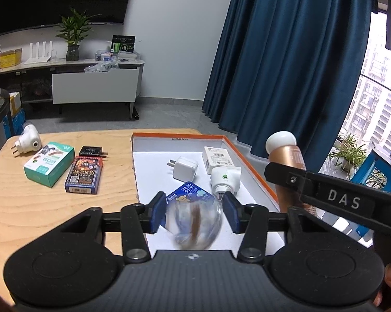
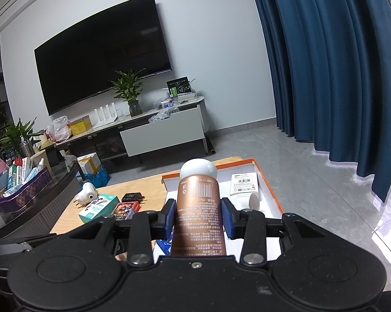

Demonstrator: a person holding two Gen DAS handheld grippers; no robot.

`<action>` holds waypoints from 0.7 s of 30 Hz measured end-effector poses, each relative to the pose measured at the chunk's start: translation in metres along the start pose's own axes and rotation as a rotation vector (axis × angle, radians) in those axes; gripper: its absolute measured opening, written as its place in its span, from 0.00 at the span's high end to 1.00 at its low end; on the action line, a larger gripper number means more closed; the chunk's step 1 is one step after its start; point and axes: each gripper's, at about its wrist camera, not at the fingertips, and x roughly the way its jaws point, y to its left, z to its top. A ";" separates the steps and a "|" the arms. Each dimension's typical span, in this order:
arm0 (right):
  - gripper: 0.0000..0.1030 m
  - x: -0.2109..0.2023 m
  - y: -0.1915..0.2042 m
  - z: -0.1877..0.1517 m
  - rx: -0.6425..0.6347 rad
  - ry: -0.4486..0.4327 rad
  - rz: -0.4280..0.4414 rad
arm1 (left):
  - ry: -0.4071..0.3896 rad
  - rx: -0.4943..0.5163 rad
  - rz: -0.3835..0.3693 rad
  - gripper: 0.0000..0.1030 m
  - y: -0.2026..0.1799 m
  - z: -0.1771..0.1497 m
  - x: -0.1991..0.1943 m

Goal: Organize rigid objects
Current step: 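Carry the glass bottle with the left tool while the right tool carries the bronze bottle over the tray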

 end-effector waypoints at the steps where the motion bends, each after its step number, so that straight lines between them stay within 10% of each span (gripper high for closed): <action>1: 0.55 0.001 0.000 -0.001 0.000 0.001 0.000 | -0.002 0.005 0.000 0.56 0.000 0.000 0.000; 21: 0.55 0.028 -0.007 -0.023 -0.007 0.102 -0.033 | 0.134 -0.112 0.046 0.56 0.056 -0.016 0.031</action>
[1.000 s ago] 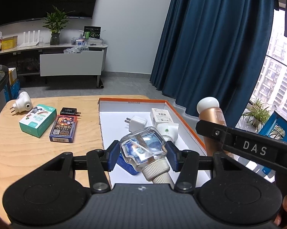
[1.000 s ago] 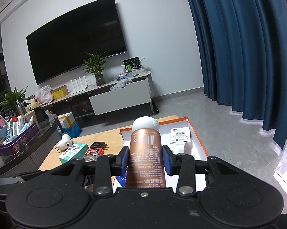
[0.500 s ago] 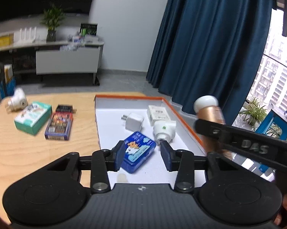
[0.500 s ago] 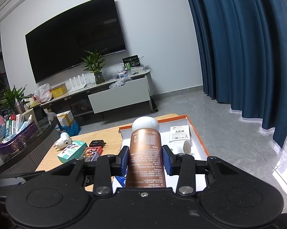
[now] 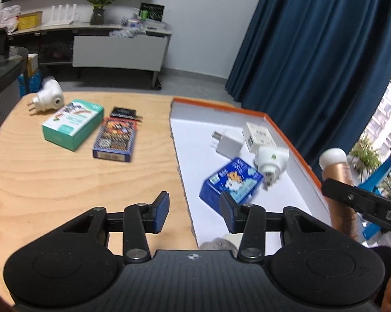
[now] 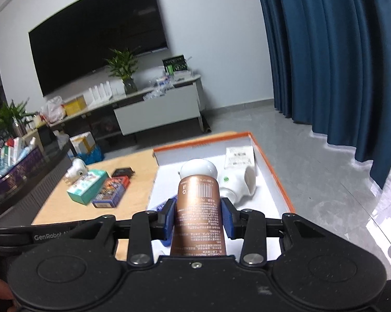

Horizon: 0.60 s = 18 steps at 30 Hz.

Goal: Organize rigid objects
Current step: 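Carry the glass bottle with the left tool while the right tool carries the bronze bottle over the tray, then release the glass bottle into the tray with the left tool while the right tool releases the bronze bottle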

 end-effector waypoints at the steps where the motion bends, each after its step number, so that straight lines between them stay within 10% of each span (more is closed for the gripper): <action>1: 0.55 0.002 -0.002 -0.001 0.006 0.001 -0.008 | 0.007 0.002 0.001 0.55 0.000 -0.002 0.002; 18: 0.55 0.010 -0.012 0.000 0.021 -0.013 -0.040 | 0.041 0.084 -0.012 0.49 -0.014 -0.013 0.006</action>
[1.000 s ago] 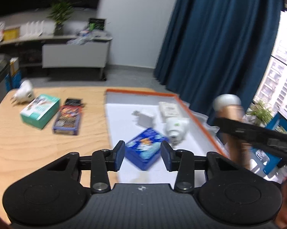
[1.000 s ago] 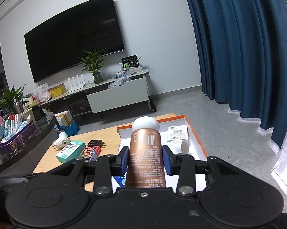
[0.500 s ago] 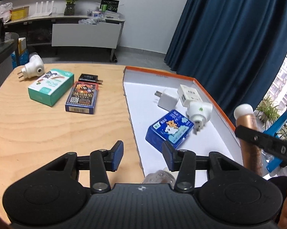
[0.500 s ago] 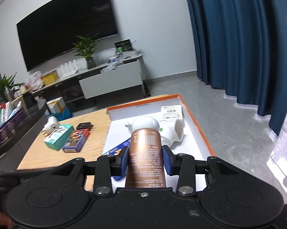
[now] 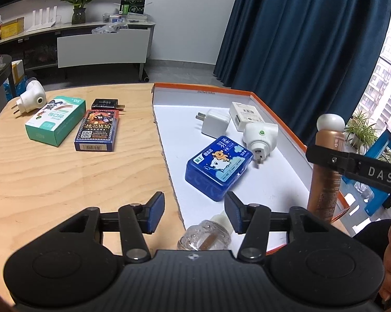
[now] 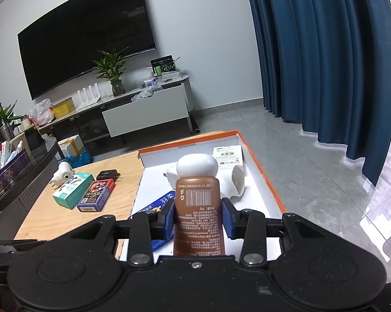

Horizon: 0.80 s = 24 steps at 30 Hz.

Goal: Organize rigid objects
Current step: 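Release the glass bottle into the tray with the left tool while the right tool releases the bronze bottle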

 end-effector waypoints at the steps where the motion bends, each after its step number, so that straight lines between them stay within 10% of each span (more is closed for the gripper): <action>1: 0.55 0.000 -0.001 0.000 0.002 -0.003 -0.005 | 0.001 0.001 0.000 0.49 0.000 0.000 0.000; 14: 0.54 0.024 -0.014 0.004 0.010 0.029 -0.075 | -0.002 -0.002 0.009 0.45 0.002 -0.001 0.000; 16: 0.32 0.024 -0.014 0.003 0.001 0.029 -0.095 | -0.005 -0.012 0.017 0.44 0.005 0.000 0.000; 24: 0.20 0.019 0.012 -0.008 -0.115 0.095 0.077 | -0.036 -0.058 0.077 0.38 0.027 0.006 -0.008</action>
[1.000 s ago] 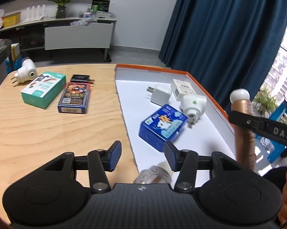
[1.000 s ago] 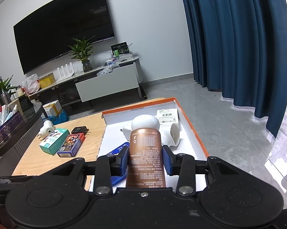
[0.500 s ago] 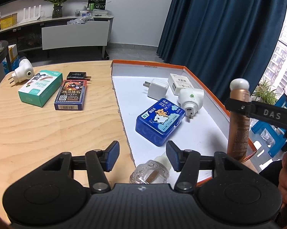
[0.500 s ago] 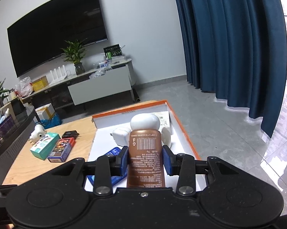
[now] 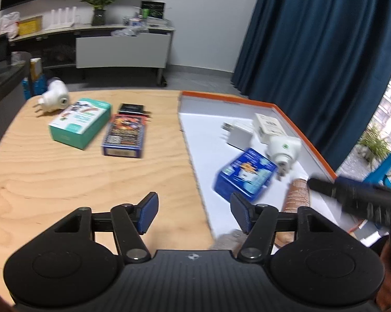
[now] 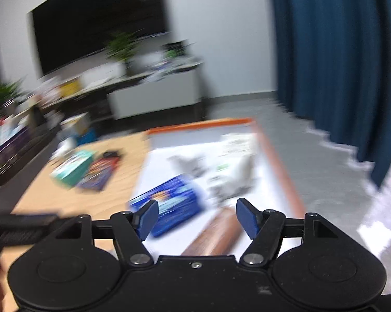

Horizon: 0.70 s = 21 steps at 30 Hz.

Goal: Organize rigid objects
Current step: 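Release the glass bottle into the tray with the left tool while the right tool releases the bronze bottle, then move both tools back over the table toward the remaining boxes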

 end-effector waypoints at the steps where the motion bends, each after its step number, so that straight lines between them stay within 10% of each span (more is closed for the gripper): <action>1: 0.19 0.003 0.010 -0.002 -0.041 0.023 0.033 | -0.005 -0.010 0.012 0.37 0.005 0.001 -0.001; 12: 0.17 0.043 0.095 -0.024 -0.369 0.205 0.087 | -0.042 -0.109 0.111 0.31 0.054 0.006 -0.014; 21: 0.16 0.041 0.068 -0.014 -0.229 0.135 -0.062 | -0.028 -0.145 0.105 0.27 0.070 0.003 -0.005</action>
